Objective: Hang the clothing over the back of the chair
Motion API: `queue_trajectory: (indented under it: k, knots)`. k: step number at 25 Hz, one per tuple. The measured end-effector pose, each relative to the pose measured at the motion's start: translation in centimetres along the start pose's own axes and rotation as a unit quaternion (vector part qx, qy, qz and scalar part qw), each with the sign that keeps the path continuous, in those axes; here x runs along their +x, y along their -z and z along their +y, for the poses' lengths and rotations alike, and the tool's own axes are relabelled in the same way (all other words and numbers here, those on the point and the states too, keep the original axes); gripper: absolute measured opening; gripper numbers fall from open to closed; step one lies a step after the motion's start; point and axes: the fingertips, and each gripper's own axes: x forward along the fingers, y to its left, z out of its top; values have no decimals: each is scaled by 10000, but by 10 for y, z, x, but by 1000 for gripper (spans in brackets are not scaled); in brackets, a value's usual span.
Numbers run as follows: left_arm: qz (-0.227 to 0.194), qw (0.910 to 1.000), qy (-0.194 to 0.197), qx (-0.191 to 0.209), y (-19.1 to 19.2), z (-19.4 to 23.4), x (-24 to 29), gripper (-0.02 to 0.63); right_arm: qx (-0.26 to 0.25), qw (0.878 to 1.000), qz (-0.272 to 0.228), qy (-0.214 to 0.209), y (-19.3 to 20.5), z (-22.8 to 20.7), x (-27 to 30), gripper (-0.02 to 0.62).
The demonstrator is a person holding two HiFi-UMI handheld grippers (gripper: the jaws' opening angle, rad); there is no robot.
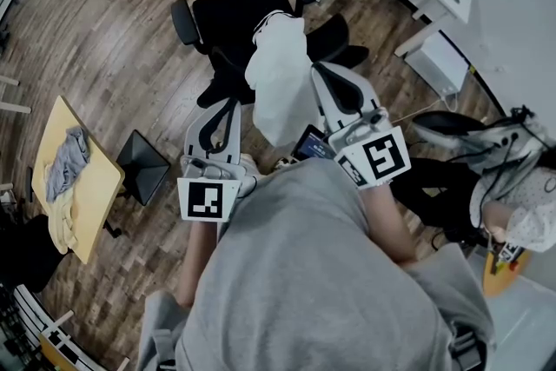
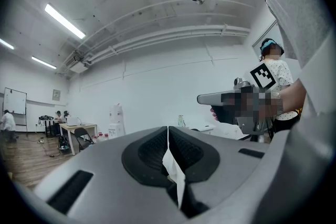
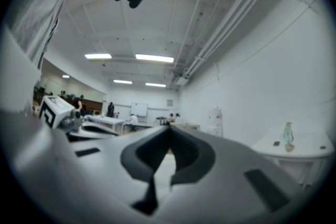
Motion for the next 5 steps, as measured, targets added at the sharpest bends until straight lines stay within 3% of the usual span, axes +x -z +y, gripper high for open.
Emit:
queue_trajectory:
  k: [5]
  knots:
    - [-32,10000,1,-4,-2,1,2,41,-15,10000,29,66,0,-5,-1,34]
